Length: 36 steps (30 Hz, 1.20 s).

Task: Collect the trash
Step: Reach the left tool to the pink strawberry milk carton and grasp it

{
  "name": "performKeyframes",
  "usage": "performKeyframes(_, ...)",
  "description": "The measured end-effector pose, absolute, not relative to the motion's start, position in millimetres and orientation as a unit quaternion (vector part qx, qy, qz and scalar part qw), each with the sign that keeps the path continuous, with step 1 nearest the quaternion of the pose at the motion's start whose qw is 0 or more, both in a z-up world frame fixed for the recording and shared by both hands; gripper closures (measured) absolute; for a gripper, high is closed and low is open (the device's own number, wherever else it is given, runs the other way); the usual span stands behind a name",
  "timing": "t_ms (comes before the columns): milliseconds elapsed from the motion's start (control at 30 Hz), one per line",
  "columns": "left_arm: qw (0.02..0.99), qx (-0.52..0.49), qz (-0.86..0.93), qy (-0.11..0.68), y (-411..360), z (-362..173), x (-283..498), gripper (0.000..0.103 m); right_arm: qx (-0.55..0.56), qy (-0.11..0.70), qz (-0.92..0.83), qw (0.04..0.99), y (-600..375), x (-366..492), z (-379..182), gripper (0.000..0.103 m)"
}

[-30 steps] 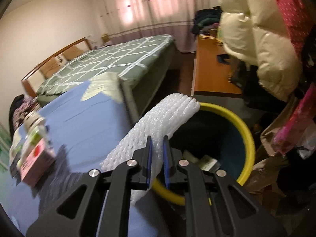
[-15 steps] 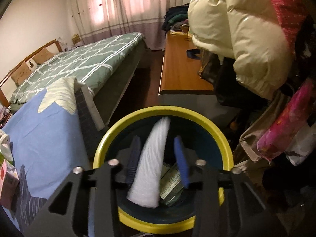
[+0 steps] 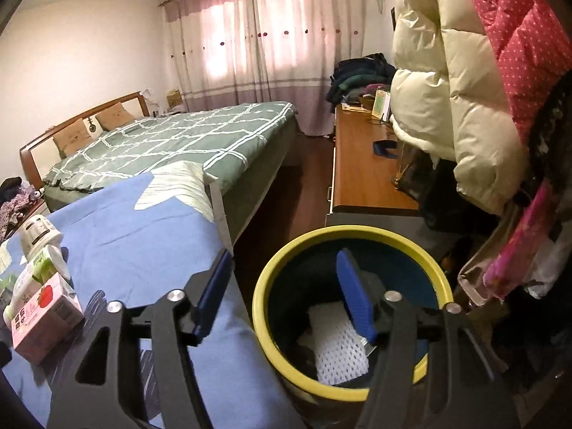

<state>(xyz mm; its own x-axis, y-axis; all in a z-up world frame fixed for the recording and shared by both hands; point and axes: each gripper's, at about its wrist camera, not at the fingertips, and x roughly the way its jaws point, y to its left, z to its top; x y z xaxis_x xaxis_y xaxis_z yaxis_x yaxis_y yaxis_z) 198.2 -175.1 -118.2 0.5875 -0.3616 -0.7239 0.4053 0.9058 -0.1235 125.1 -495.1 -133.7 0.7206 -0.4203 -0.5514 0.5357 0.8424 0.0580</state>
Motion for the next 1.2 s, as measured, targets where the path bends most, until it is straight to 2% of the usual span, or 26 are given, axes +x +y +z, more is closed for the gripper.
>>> performKeyframes(400, 0.858, 0.116, -0.279, 0.414, -206, -125, 250, 0.005, 0.134, 0.27, -0.249, 0.92, -503, 124, -137, 0.037)
performKeyframes(600, 0.819, 0.103, -0.336, 0.454, -216, -133, 237, 0.005, 0.141, 0.269, -0.245, 0.921, -504, 123, -137, 0.035)
performKeyframes(767, 0.834, 0.112, -0.309, 0.443, -220, -132, 241, 0.005, 0.141, 0.269, -0.245, 0.921, -503, 123, -137, 0.033)
performKeyframes(833, 0.834, 0.109, -0.304, 0.448, -221, -134, 246, 0.01, 0.141, 0.268, -0.245, 0.921, -503, 123, -137, 0.033)
performKeyframes(900, 0.83, 0.114, -0.299, 0.458, -227, -138, 253, 0.023, 0.143, 0.269, -0.244, 0.921, -504, 123, -137, 0.033)
performKeyframes(1033, 0.817, 0.12, -0.304, 0.475, -237, -149, 262, 0.036, 0.146, 0.264, -0.243, 0.922, -503, 121, -136, 0.033)
performKeyframes(1133, 0.814, 0.12, -0.305, 0.479, -244, -153, 263, 0.05, 0.146, 0.261, -0.241, 0.923, -502, 119, -135, 0.033)
performKeyframes(1200, 0.814, 0.119, -0.304, 0.48, -246, -152, 263, 0.05, 0.145, 0.262, -0.24, 0.924, -503, 118, -134, 0.033)
